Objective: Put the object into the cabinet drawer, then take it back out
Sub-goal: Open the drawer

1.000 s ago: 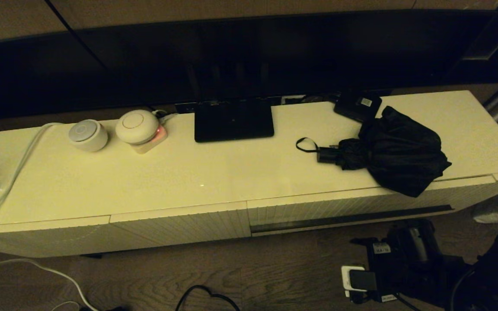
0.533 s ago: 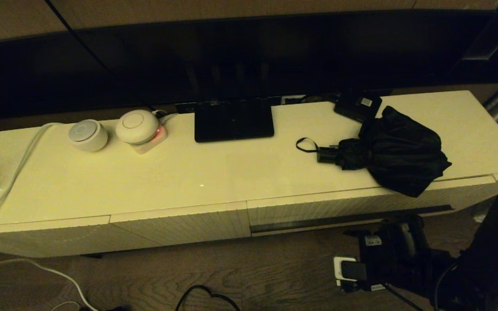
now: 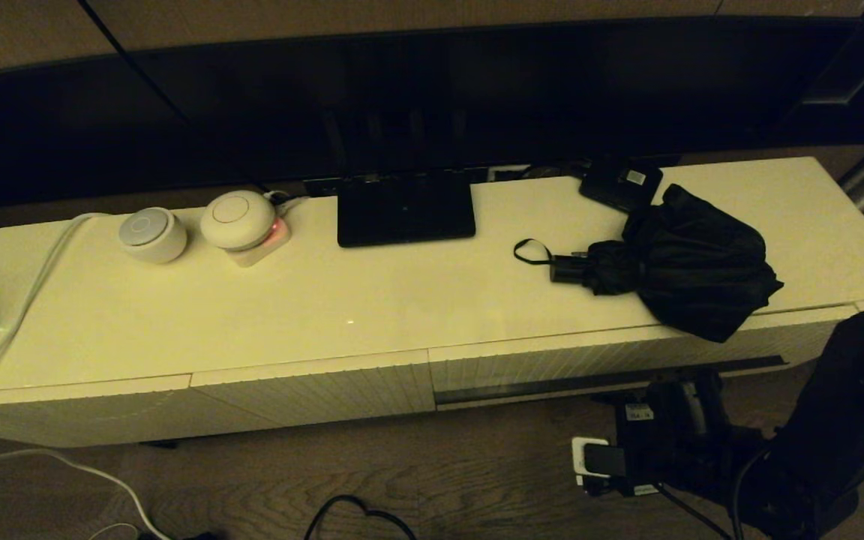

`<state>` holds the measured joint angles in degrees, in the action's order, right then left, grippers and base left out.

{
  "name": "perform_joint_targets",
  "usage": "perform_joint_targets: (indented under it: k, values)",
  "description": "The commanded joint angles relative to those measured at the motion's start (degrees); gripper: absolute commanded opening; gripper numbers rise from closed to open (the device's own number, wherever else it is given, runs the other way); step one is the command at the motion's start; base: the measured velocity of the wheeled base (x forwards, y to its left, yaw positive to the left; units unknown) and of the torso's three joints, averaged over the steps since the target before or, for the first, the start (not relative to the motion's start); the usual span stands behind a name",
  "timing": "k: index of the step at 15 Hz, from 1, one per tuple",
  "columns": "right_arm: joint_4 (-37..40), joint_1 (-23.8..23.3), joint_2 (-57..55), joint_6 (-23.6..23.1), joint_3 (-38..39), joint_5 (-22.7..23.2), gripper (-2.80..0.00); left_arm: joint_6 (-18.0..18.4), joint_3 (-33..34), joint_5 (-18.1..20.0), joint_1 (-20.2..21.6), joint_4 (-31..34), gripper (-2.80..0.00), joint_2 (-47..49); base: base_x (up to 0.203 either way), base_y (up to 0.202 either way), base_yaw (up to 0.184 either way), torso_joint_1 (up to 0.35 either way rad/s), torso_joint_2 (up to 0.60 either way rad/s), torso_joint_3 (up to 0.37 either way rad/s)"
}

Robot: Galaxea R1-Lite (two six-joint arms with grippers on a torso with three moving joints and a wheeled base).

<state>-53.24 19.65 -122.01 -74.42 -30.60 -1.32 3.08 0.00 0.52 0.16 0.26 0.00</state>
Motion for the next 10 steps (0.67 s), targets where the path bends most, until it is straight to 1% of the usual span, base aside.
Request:
perform_joint_targets:
  k: [1,5,10]
  values:
    - [-0.29,0.04,-1.39,-0.38,-0.79,-0.02,0.0,-0.01,0.18,0.0,0.02,0.0,-2.8,0.0,0.0,0.0,0.0,0.0,0.0,0.0]
    - [-0.02,0.04,-1.48,-0.38,-1.75,-0.09,0.0,-0.01,0.18,0.0,0.02,0.0,-2.8,0.0,0.0,0.0,0.0,0.0,0.0,0.0]
    - [-0.11,0.29,-1.74,-0.31,0.36,-0.18,0.0,-0.01,0.18,0.0,0.02,0.0,-2.8,0.0,0.0,0.0,0.0,0.0,0.0,0.0]
